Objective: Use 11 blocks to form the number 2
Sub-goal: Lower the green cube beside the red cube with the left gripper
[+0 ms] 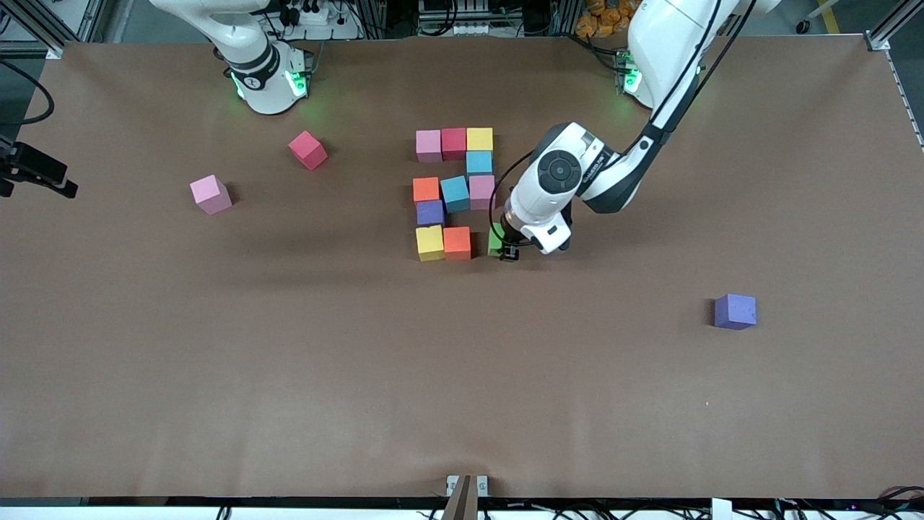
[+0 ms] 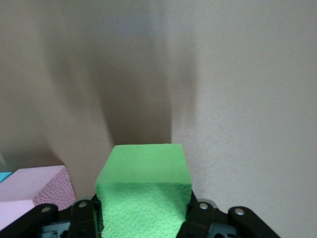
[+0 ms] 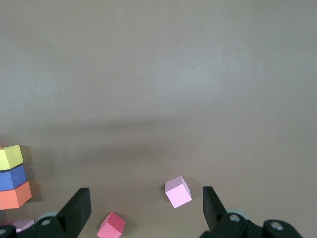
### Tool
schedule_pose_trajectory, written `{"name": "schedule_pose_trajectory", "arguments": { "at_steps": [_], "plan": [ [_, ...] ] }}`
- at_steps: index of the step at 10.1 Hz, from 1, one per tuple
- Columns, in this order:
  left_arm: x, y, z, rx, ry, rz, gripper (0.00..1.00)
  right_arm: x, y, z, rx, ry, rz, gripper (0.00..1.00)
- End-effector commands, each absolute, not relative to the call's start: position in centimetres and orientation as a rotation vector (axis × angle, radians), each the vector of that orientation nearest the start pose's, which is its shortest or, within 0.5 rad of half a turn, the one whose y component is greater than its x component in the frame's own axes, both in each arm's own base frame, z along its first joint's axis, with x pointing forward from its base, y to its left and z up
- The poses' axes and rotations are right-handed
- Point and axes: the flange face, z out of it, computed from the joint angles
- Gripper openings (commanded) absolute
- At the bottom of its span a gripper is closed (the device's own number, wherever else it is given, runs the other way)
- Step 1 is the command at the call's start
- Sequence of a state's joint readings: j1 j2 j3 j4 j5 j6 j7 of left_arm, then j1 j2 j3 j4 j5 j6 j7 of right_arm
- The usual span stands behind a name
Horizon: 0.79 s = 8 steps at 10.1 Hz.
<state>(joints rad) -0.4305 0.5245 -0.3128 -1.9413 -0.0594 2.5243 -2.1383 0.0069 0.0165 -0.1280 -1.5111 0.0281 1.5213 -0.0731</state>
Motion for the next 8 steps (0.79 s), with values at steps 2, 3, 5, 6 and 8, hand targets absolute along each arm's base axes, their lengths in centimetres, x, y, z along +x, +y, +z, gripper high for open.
{"name": "schedule_pose_trajectory", "arguments": {
  "at_steps": [2,3,5,6,8],
  "plan": [
    [46.7,-43.4,22.0,-2.333,-2.258,0.279,0.17,55.2,-6.4,63.8,-3.096,0.07,0.007,1.0],
    [46.8,-43.5,21.7,-2.325,-2.267,0.282,0.17,55.2,-6.4,63.8,-3.096,0.073,0.007,1.0],
    [46.5,-43.8,21.2,-2.328,-2.254,0.271,0.17,55.2,-6.4,63.6,-3.096,0.073,0.014,1.0],
    [46.6,-44.0,21.3,-2.332,-2.255,0.271,0.17,55.2,-6.4,63.6,-3.096,0.071,0.014,1.0],
    [46.8,-44.4,21.0,-2.332,-2.259,0.268,0.17,55.2,-6.4,63.6,-3.096,0.073,0.014,1.0]
  ]
}}
